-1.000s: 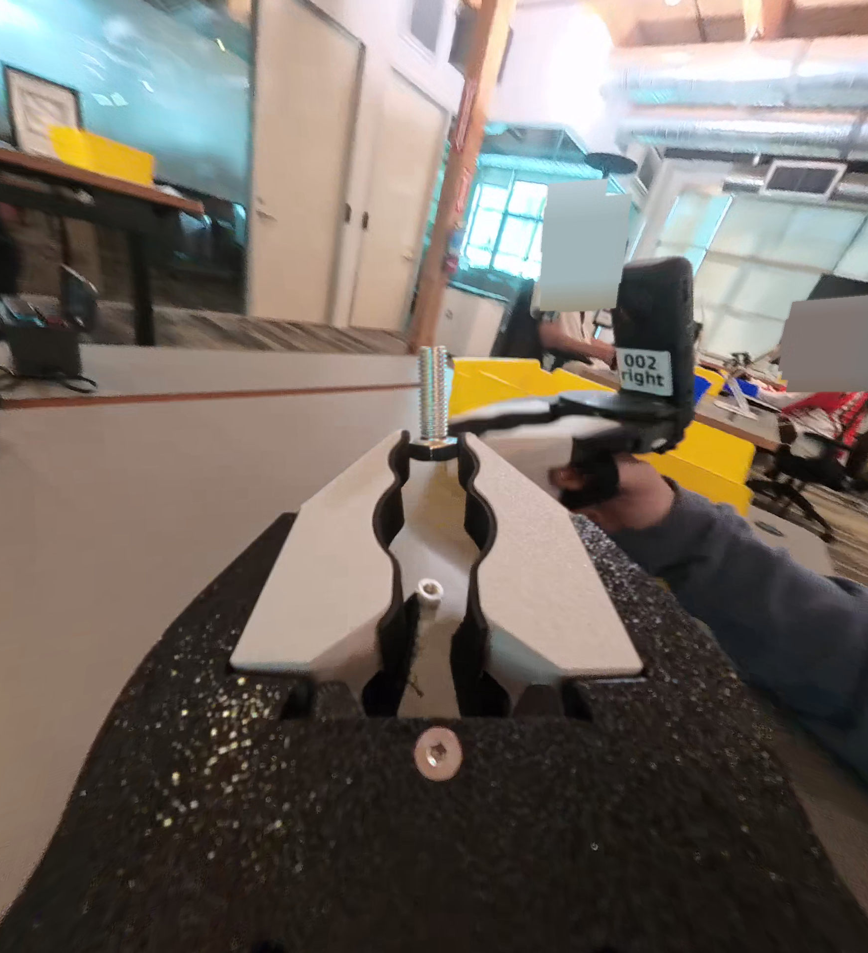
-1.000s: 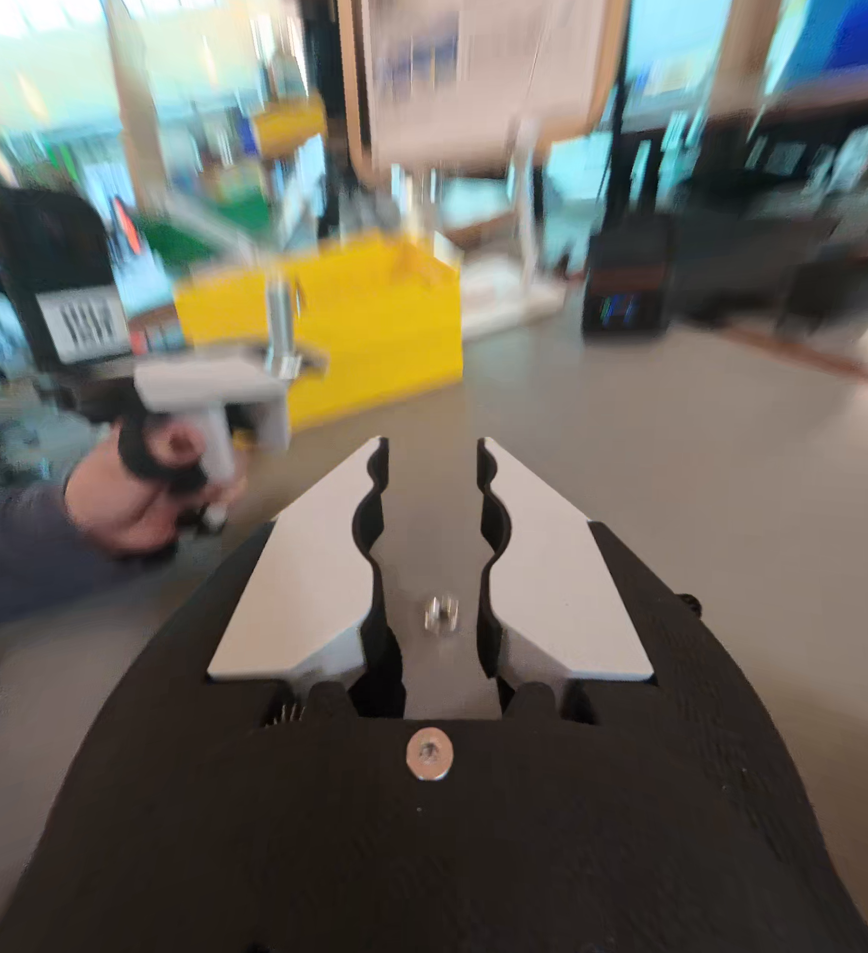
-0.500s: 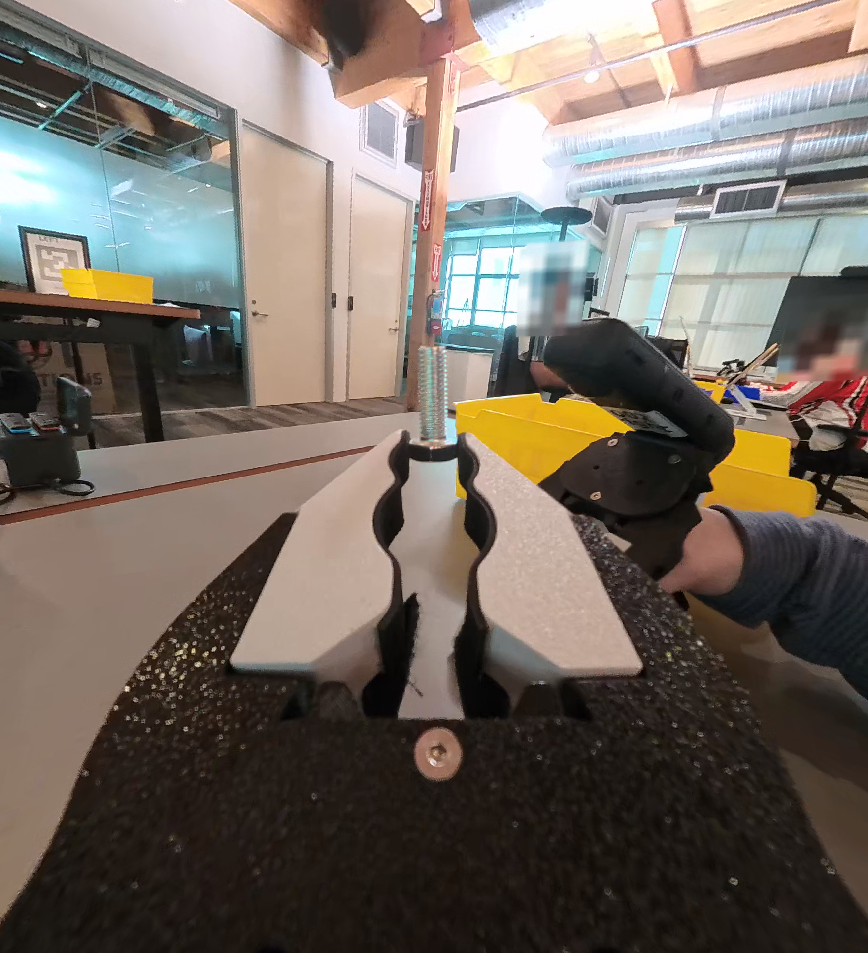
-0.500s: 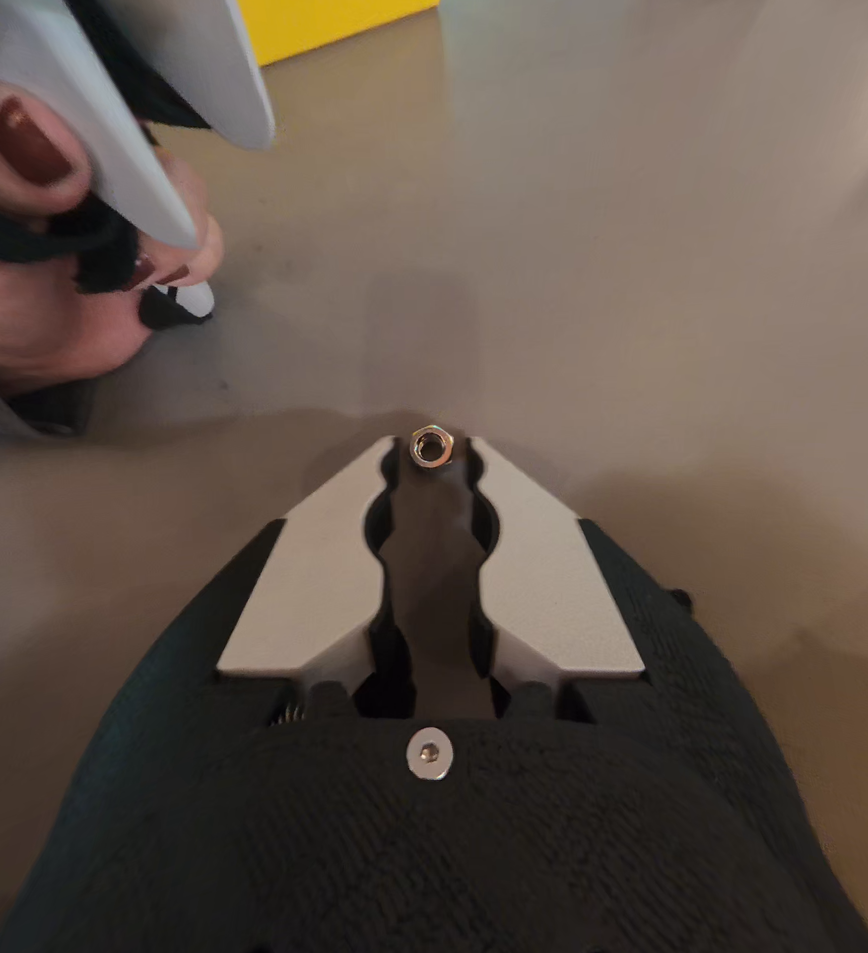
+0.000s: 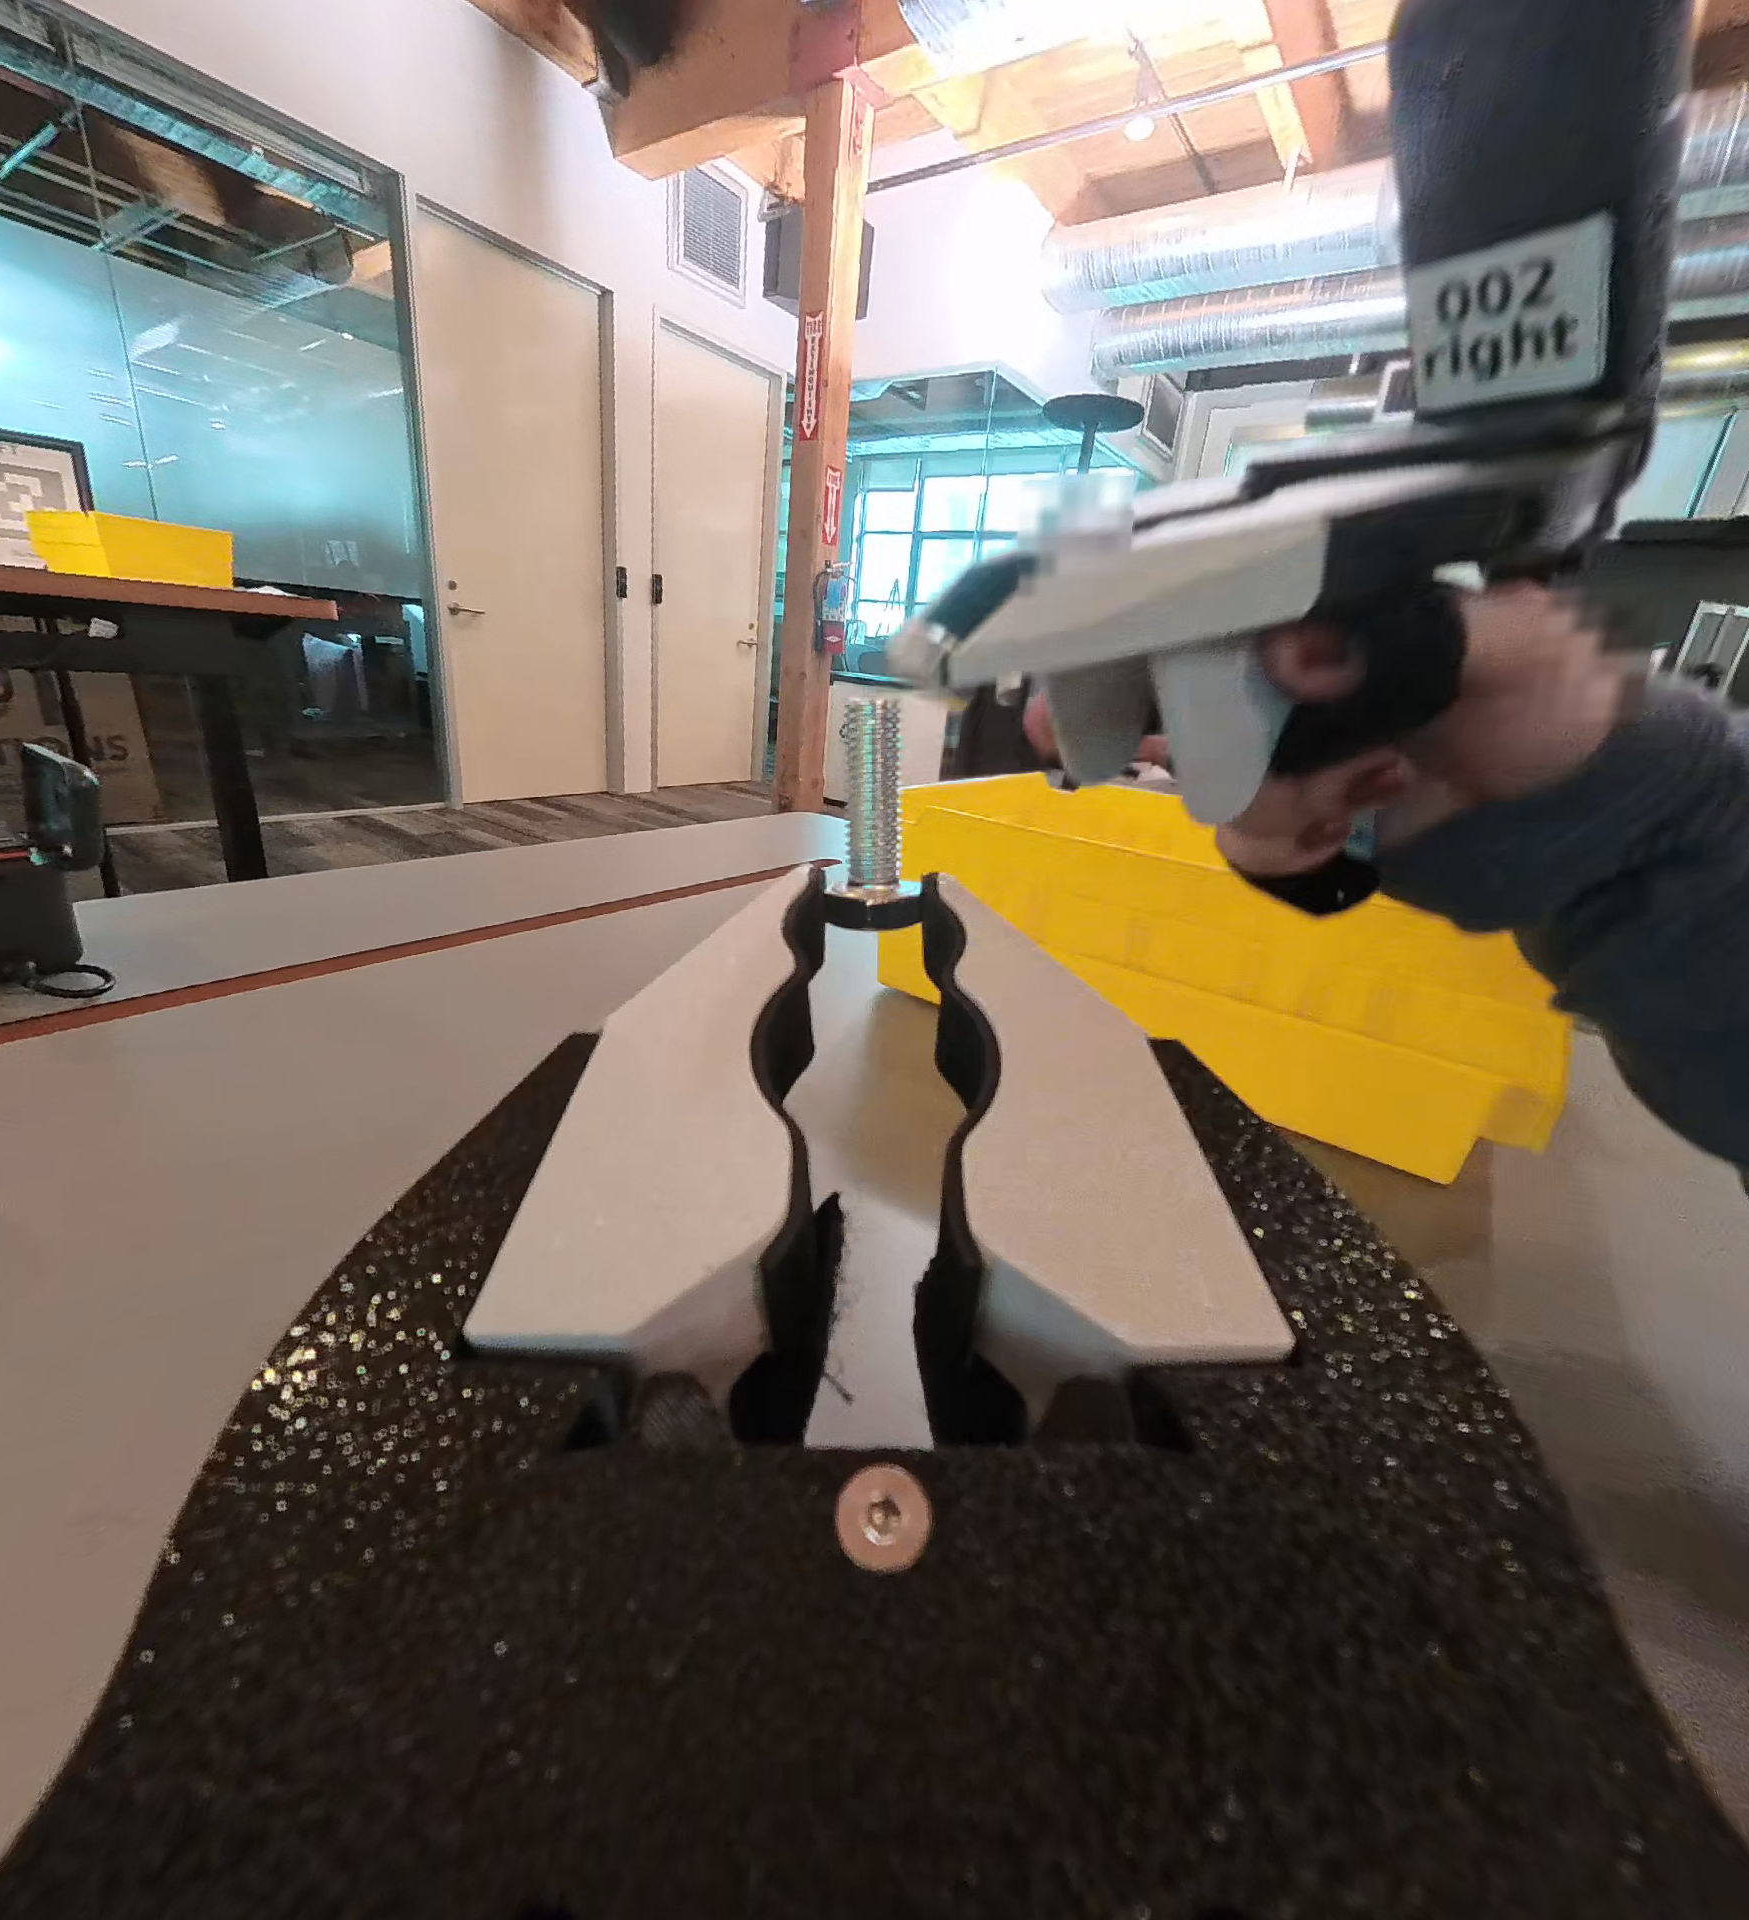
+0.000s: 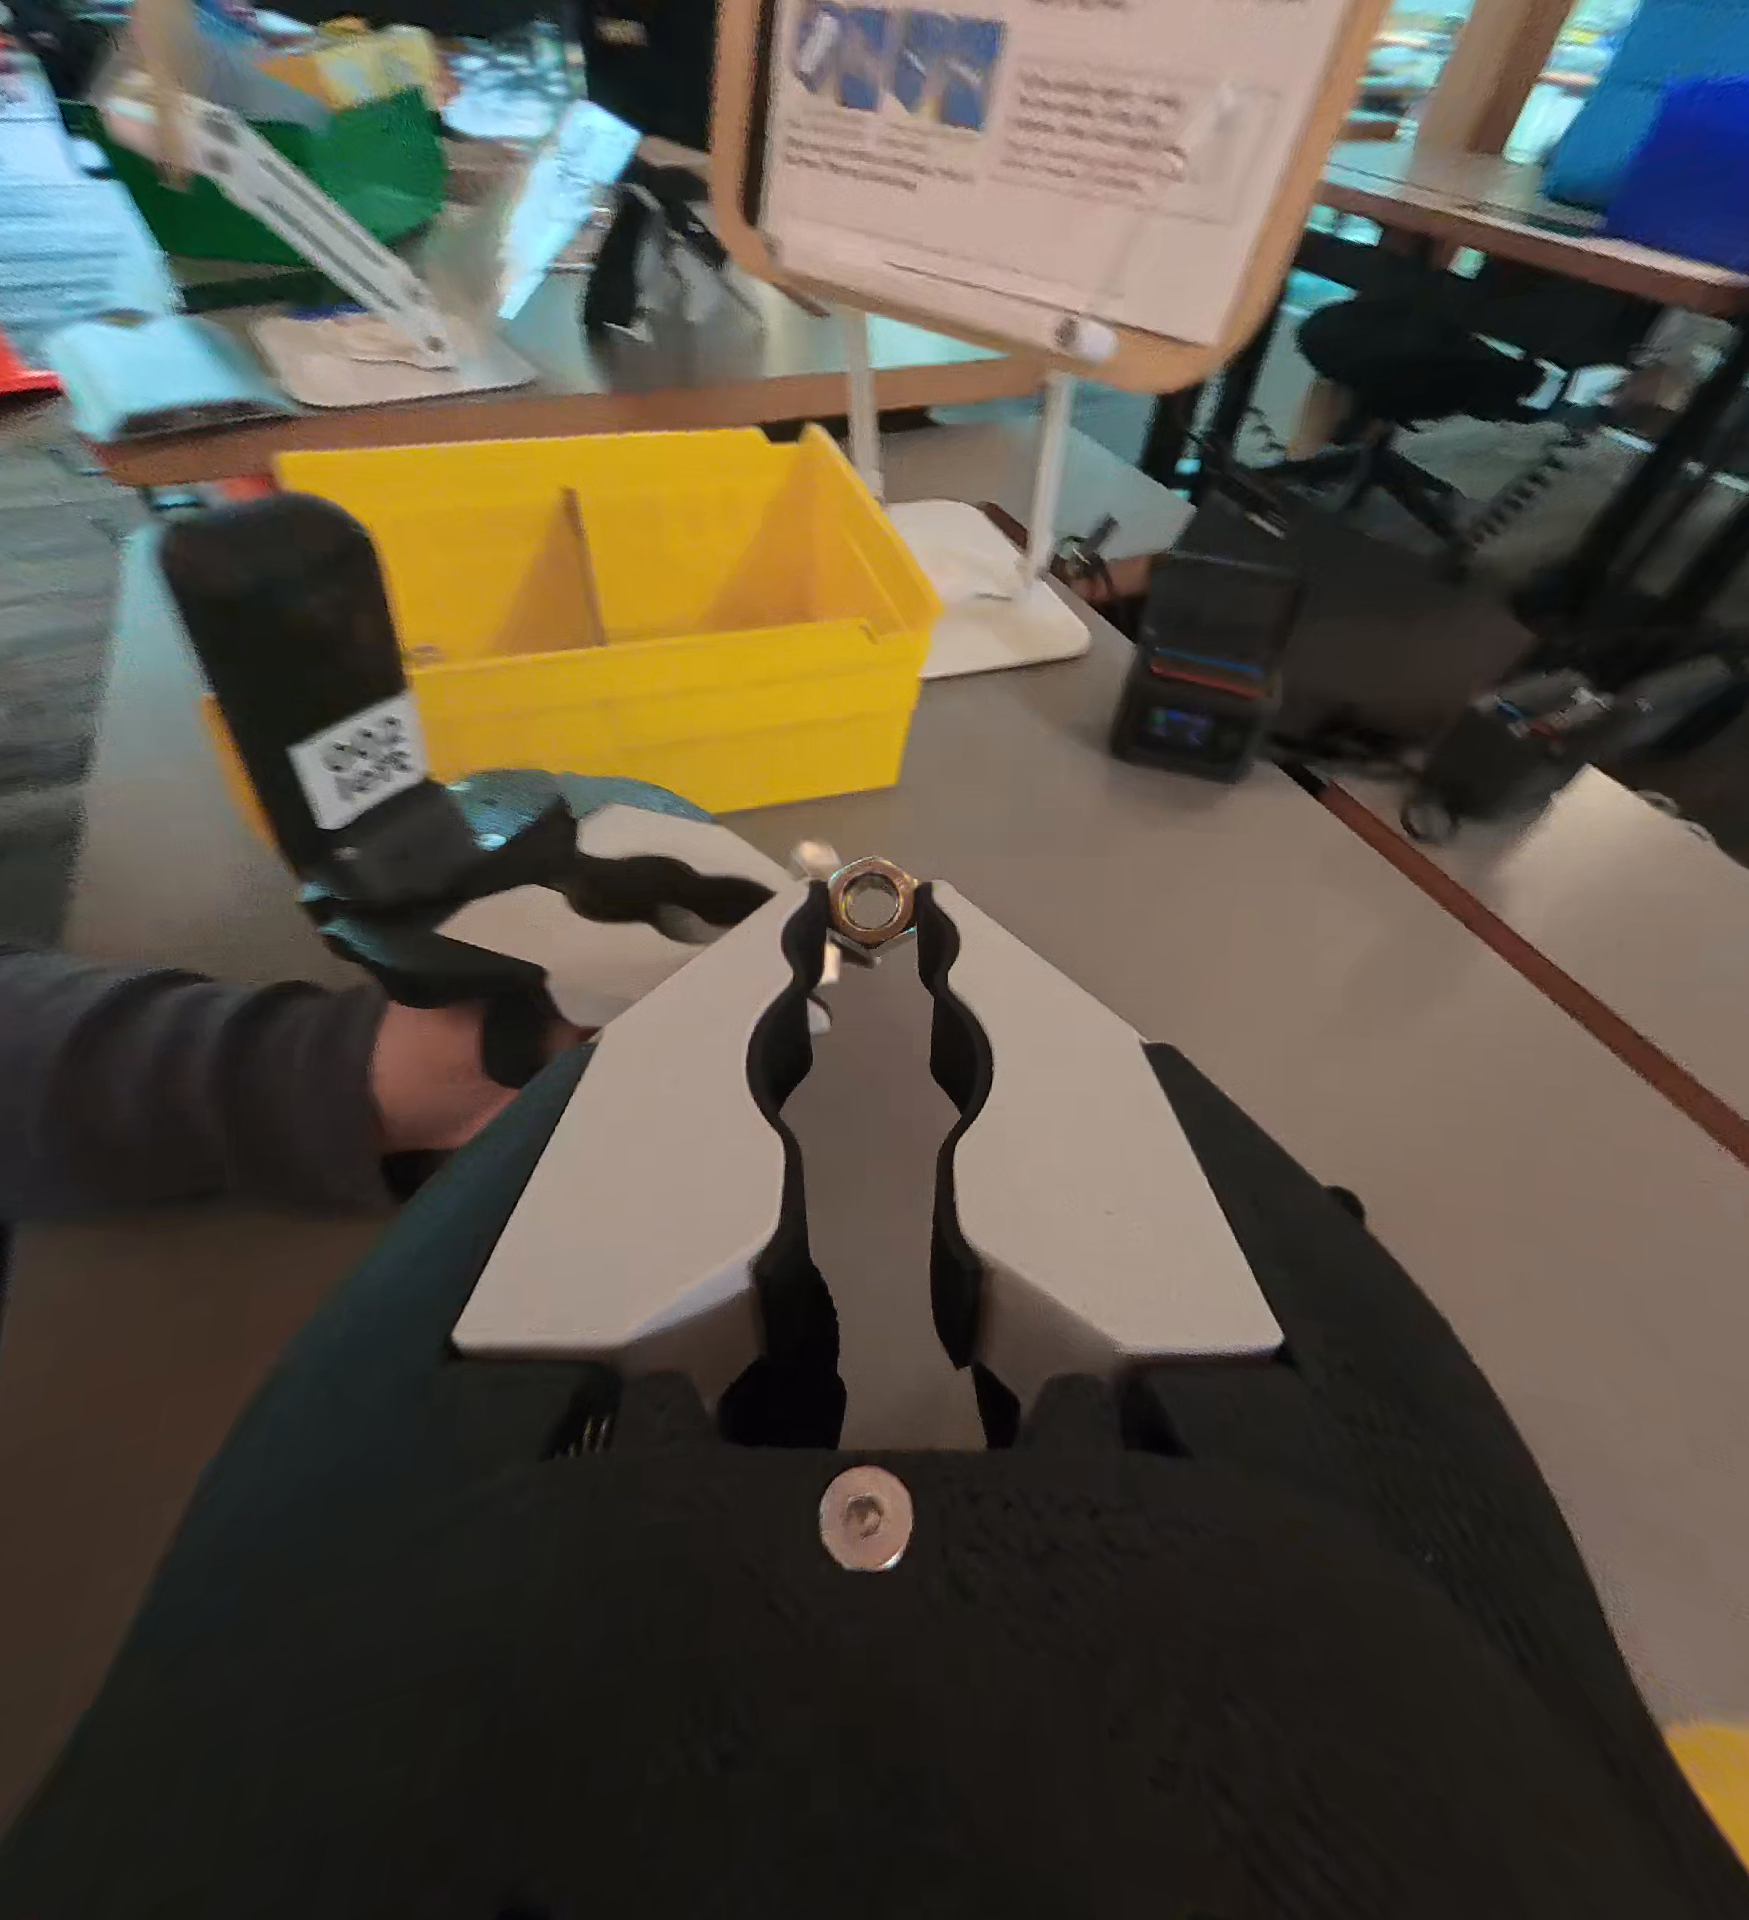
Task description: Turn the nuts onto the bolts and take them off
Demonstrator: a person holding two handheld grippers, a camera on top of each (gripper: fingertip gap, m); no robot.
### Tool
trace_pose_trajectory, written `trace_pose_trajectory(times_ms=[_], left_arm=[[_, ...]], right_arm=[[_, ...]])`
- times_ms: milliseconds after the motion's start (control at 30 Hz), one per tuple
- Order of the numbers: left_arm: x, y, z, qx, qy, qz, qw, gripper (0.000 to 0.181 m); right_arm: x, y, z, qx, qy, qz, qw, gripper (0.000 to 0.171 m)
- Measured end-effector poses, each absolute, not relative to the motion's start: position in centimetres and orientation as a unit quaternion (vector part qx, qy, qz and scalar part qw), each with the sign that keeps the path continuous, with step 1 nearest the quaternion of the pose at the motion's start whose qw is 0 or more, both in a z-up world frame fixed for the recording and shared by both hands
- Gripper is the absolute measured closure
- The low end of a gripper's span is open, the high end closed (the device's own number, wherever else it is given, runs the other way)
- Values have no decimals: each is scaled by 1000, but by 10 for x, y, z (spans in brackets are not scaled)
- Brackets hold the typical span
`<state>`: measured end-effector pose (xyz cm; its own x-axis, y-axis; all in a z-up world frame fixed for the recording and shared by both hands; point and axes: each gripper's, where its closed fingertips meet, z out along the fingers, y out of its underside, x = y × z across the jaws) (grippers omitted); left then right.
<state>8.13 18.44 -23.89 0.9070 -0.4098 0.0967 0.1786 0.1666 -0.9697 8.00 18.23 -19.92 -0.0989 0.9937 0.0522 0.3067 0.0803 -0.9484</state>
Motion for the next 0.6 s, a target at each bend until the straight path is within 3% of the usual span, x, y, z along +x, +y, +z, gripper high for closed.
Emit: trace_pose_trajectory(times_ms=[300, 600], left_arm=[[88, 183, -239, -615, 113, -190, 757, 165], [92, 182, -240, -616, 127, -191, 754, 165]], right_arm=[[75, 160, -204, -506, -723, 381, 276, 155], [80, 167, -207, -511, -759, 335, 227, 155]])
